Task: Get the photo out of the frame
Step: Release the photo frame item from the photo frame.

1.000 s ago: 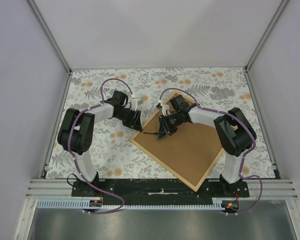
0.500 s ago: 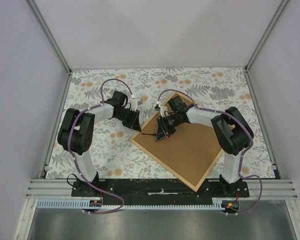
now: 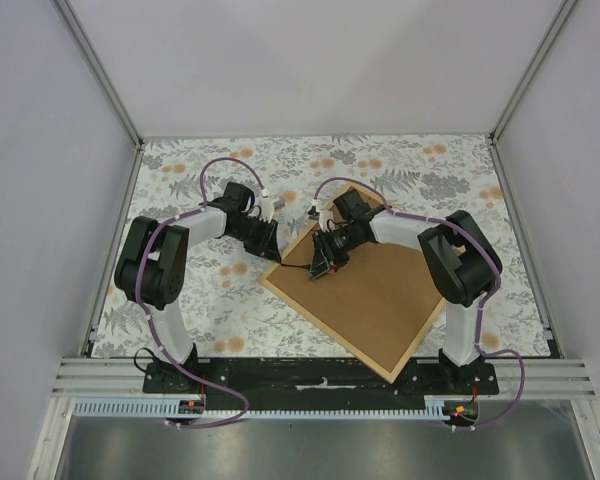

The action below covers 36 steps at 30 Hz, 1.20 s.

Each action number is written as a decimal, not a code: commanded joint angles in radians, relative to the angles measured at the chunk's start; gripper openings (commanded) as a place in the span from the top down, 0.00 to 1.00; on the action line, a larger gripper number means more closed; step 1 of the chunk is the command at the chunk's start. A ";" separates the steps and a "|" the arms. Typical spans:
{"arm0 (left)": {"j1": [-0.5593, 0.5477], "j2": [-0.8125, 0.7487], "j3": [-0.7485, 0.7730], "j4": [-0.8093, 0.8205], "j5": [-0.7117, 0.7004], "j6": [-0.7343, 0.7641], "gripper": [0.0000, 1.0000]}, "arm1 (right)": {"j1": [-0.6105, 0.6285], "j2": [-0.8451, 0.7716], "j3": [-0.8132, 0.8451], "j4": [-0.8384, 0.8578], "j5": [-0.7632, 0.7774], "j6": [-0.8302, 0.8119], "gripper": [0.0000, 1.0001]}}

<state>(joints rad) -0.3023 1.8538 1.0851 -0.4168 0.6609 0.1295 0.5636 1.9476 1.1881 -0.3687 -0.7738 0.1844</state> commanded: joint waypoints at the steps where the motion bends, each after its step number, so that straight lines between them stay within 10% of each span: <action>1: -0.003 0.007 -0.008 0.012 0.058 0.012 0.75 | 0.002 0.043 0.051 0.016 0.022 0.020 1.00; 18: -0.023 0.016 0.004 -0.010 0.057 0.019 0.77 | 0.013 0.053 0.289 -0.146 -0.024 0.014 1.00; 26: 0.003 -0.042 0.021 -0.011 0.043 0.027 0.37 | -0.016 -0.068 0.185 -0.374 -0.056 -0.258 1.00; 36: -0.081 -0.067 -0.014 0.027 -0.202 0.053 0.32 | -0.041 -0.144 0.088 -0.345 0.051 -0.319 1.00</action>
<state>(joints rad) -0.3408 1.8172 1.0859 -0.4221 0.5888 0.1371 0.5297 1.8439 1.2995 -0.7280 -0.7521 -0.0925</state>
